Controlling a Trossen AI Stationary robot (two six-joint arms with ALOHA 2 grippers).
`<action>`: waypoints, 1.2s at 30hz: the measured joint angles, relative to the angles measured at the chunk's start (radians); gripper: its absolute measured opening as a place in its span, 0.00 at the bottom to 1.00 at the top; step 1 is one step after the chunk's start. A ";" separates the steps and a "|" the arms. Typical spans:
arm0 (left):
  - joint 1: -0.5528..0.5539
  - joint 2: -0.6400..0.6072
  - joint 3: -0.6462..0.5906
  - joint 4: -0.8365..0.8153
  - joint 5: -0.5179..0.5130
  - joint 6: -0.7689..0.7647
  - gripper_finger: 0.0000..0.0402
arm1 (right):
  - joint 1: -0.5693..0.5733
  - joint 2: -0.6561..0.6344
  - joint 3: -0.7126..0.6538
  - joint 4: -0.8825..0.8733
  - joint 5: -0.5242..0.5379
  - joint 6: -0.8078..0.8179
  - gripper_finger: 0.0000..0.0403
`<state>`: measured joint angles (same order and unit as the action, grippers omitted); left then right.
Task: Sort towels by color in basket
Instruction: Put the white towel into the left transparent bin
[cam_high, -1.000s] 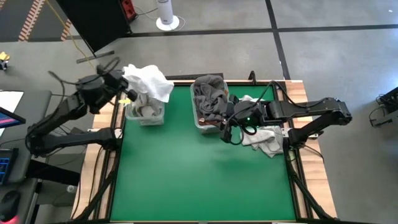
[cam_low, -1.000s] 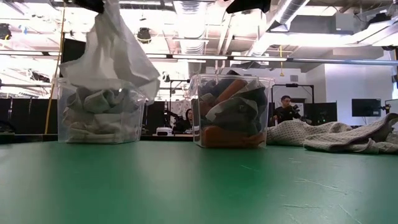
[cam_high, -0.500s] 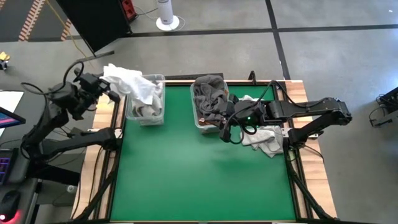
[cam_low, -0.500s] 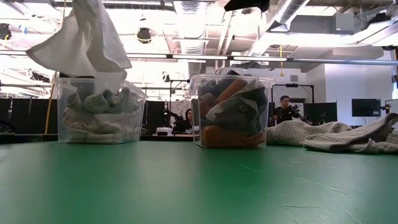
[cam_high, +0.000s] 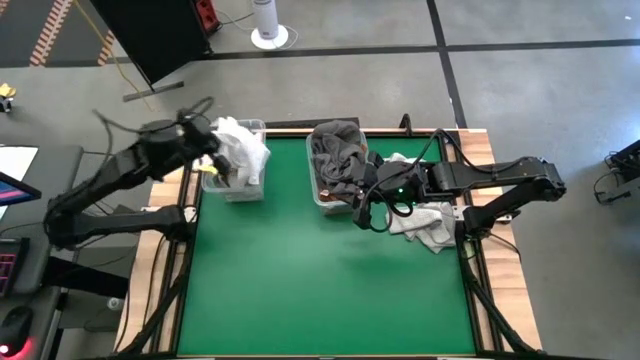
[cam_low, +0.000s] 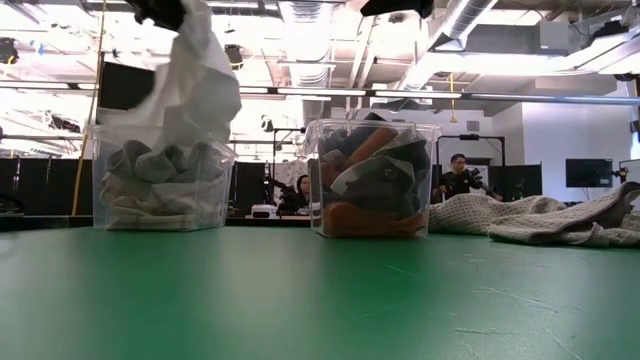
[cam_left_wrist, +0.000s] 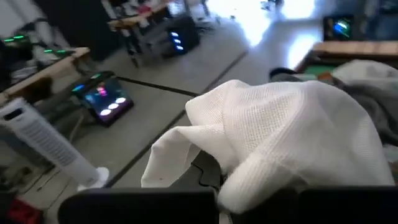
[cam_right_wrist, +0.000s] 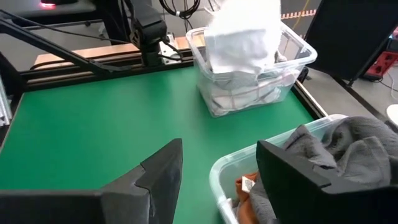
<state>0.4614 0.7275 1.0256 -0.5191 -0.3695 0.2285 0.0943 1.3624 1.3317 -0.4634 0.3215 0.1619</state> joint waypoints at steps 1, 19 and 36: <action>0.000 0.023 0.000 0.011 0.011 0.008 0.00 | 0.003 0.000 0.000 0.000 0.001 0.004 0.58; 0.145 0.063 -0.168 0.293 0.323 -0.056 0.00 | 0.072 -0.002 0.000 -0.016 0.072 0.022 0.58; 0.328 0.143 -0.212 -0.026 0.113 -0.041 0.00 | 0.102 0.000 0.000 -0.014 0.135 0.032 0.58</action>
<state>0.7891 0.8708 0.8139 -0.5450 -0.2562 0.1877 0.1967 1.3621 1.3317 -0.4778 0.4564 0.1936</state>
